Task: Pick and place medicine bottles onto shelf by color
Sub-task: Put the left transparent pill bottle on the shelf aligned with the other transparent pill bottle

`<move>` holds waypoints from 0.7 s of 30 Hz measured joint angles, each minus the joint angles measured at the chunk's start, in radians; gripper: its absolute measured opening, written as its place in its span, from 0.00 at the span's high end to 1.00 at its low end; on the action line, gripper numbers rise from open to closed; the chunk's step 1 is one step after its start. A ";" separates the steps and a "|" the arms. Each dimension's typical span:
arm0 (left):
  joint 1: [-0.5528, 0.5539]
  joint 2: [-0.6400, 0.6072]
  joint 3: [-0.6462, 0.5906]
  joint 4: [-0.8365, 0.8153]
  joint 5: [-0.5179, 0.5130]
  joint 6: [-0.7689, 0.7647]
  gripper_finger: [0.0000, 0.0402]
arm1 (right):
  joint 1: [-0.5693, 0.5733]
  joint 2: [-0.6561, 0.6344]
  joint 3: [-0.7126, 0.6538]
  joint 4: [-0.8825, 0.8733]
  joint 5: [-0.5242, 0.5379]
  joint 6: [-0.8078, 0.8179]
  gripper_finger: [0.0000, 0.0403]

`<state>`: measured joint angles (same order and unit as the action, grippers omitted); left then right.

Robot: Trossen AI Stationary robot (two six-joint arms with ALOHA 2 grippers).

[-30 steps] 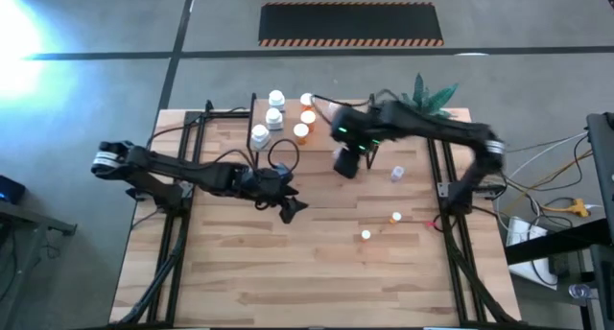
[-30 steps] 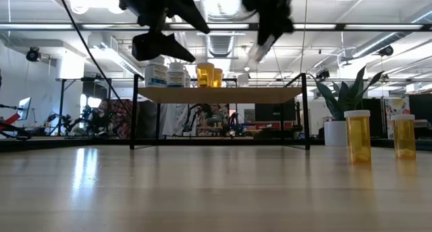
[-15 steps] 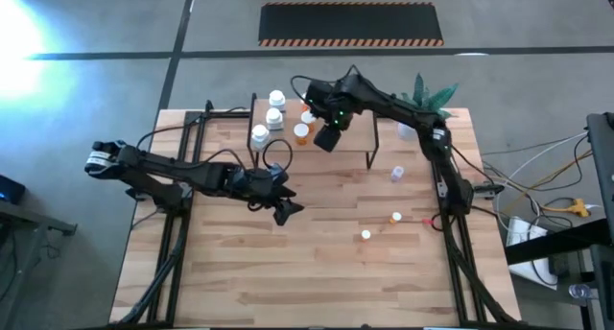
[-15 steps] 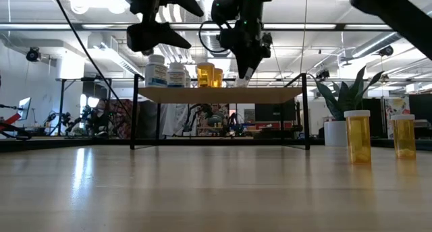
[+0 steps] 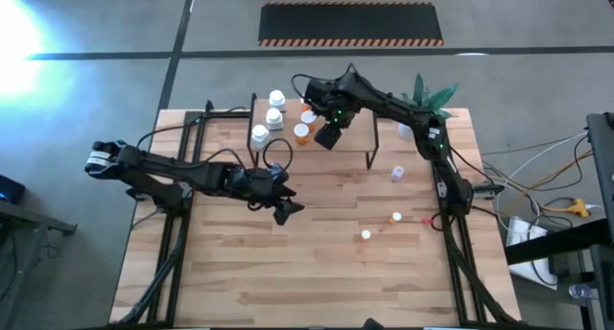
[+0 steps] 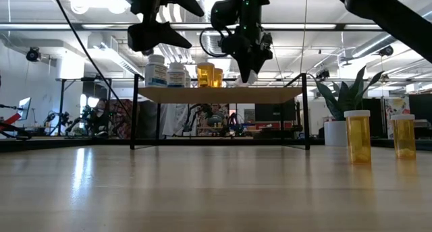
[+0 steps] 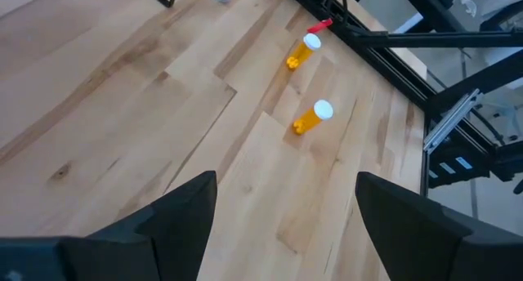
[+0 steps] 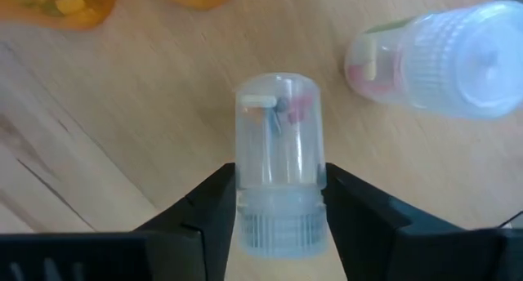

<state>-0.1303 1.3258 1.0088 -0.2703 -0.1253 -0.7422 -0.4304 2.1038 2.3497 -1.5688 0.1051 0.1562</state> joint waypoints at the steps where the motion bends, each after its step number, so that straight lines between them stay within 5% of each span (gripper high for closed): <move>1: 0.000 0.000 0.000 0.000 0.000 0.000 0.31 | 0.000 -0.001 0.000 0.000 0.001 -0.001 0.59; 8: -0.001 0.000 0.000 0.000 0.000 -0.009 0.31 | 0.000 -0.006 0.000 -0.002 0.000 -0.038 0.53; 17: -0.002 0.001 0.000 0.001 0.000 -0.011 0.31 | 0.000 -0.044 0.000 -0.003 -0.008 -0.085 0.73; 21: -0.002 0.001 0.000 0.002 0.000 -0.012 0.31 | 0.000 -0.061 -0.002 -0.002 -0.032 -0.126 0.72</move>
<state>-0.1323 1.3266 1.0092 -0.2687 -0.1253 -0.7541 -0.4305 2.0424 2.3482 -1.5711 0.0735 0.0302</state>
